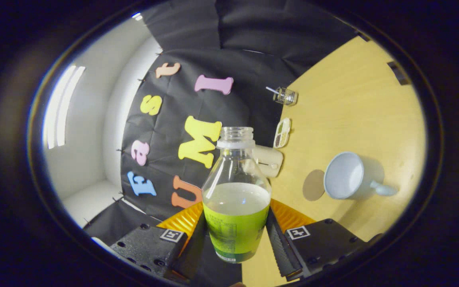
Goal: Take the bottle from table, then pour the juice into the cup, finally place the bottle on the coaster
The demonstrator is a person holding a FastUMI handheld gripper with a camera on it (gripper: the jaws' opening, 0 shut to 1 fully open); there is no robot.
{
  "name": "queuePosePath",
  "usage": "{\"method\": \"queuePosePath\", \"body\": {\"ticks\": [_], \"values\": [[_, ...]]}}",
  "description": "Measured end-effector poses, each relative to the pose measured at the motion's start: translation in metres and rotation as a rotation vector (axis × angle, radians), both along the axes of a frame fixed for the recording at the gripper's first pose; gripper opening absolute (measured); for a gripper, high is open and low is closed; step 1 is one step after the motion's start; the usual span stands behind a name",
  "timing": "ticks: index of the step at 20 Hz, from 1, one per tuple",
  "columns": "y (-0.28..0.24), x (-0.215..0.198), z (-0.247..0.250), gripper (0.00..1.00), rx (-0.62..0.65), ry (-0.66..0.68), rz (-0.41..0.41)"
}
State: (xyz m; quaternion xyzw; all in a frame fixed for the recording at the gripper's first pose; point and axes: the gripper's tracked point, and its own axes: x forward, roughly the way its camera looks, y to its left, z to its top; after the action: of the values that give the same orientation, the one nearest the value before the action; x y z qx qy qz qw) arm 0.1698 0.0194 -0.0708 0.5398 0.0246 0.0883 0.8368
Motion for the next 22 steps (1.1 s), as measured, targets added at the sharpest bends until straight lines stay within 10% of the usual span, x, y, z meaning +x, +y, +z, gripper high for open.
{"method": "queuePosePath", "body": {"ticks": [13, 22], "values": [[-0.016, 0.006, 0.015, 0.80, -1.005, -0.063, -0.134], [0.001, 0.080, 0.004, 0.80, -1.285, -0.014, -0.162]]}}
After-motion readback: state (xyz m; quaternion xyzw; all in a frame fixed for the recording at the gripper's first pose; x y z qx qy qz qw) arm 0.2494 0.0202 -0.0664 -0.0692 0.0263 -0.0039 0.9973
